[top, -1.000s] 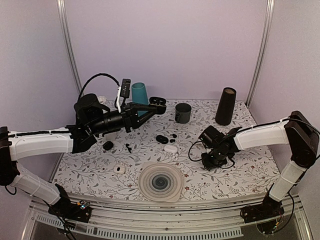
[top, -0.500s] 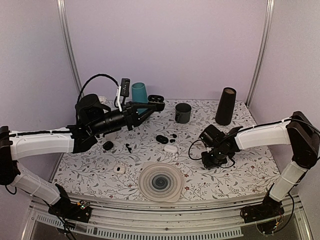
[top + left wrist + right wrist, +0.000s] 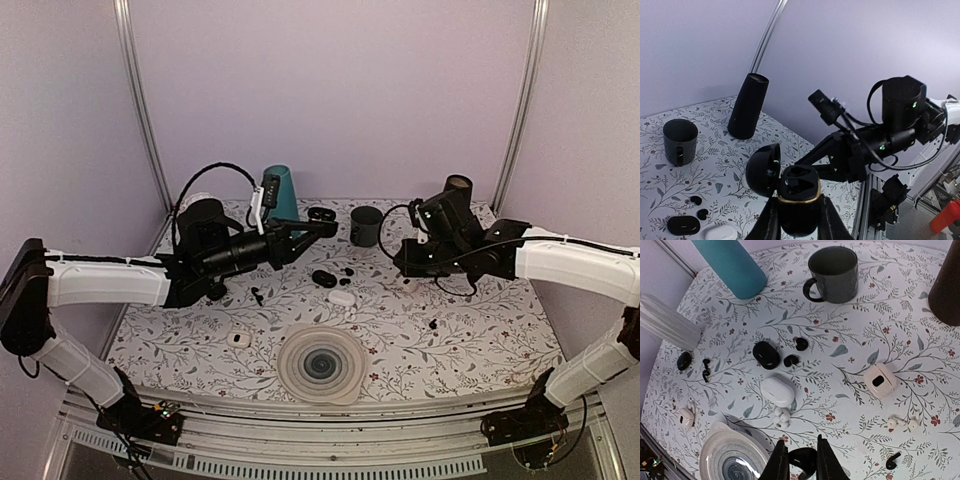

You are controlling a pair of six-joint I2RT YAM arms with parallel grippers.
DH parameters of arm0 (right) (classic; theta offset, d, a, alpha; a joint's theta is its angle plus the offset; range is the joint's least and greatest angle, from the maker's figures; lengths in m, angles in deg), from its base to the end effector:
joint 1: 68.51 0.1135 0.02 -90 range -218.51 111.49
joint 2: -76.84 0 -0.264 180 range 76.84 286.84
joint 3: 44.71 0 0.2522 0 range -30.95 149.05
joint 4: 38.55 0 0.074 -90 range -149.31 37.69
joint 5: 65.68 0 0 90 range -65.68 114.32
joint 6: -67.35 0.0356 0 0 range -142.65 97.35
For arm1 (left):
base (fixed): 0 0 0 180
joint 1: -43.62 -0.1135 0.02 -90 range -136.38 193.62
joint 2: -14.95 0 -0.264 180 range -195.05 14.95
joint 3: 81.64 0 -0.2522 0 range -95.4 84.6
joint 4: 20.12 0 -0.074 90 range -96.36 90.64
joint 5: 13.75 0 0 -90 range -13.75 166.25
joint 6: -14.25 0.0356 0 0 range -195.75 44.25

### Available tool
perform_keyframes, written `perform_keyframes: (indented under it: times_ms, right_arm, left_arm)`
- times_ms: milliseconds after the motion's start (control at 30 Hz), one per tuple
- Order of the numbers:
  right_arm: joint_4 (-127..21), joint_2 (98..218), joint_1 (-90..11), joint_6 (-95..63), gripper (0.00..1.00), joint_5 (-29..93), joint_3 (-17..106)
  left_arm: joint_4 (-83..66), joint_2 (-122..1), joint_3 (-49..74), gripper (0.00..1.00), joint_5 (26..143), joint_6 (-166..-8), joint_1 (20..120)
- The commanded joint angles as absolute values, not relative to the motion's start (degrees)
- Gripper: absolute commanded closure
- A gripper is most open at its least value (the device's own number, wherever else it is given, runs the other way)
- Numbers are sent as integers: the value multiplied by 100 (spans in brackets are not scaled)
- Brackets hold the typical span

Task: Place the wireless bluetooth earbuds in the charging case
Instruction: Pick up the left earbud from the center of the board, then insert the left earbud into the left side groove of the charging case.

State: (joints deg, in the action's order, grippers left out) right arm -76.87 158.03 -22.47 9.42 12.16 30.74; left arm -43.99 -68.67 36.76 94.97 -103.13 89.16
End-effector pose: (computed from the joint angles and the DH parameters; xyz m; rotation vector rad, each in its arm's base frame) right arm 0.2197 0.2170 0.2735 -0.1810 2.3525 0.4345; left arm 0.2245 -0.2451 0.2848 0.5403 1.5924 -1.2372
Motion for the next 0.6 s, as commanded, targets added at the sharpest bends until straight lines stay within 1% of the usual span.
perform_keyframes:
  times_ms: [0, 300, 567]
  right_arm:
    - [-7390, 15449, -2022, 828, 95, 879, 3486]
    - [-7011, 15464, -1471, 512, 95, 545, 4187]
    - [-6628, 15590, -1057, 461, 95, 275, 4534]
  left_arm:
    - [-4661, -7061, 3526, 100, 9518, -10166, 9041]
    - [-4747, -7272, 3408, 100, 9786, -9811, 9310]
    - [-4755, -7275, 3424, 100, 8943, -9166, 9730]
